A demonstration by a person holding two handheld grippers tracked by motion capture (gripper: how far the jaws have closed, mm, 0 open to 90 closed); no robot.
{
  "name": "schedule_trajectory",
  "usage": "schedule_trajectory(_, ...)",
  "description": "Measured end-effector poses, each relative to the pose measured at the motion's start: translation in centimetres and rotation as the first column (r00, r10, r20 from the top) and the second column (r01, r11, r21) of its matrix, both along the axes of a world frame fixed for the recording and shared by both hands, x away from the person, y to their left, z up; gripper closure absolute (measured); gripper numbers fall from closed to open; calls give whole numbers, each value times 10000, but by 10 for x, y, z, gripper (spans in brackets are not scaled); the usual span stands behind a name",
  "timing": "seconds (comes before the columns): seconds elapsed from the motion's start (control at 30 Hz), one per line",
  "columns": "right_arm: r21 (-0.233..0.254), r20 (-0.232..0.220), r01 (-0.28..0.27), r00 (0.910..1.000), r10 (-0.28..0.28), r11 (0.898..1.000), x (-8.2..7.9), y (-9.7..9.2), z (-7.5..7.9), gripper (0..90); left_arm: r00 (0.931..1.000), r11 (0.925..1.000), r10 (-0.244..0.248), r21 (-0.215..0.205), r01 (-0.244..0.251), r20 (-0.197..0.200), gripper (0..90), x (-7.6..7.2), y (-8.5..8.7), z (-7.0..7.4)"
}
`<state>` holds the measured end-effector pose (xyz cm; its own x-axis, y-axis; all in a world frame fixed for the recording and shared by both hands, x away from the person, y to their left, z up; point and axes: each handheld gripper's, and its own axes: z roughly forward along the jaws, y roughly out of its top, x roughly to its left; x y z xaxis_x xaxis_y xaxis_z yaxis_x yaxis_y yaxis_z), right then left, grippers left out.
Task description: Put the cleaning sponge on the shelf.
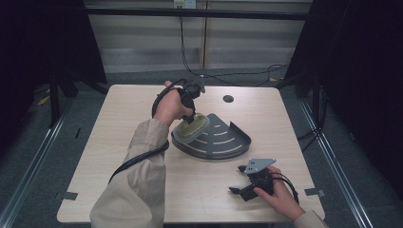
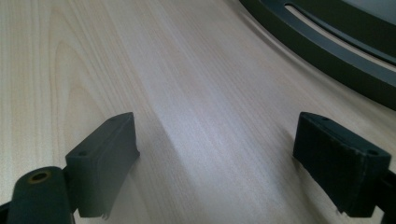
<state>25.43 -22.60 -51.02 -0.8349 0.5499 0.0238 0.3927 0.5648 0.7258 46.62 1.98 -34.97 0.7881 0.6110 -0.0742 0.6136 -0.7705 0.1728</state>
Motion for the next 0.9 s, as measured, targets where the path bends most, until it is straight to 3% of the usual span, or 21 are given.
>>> schedule_trajectory(0.9,-25,22,59,10000,-59,10000,-1,0,0,131,9998,9998,-202,65,201,86,714,4,-19,-9)
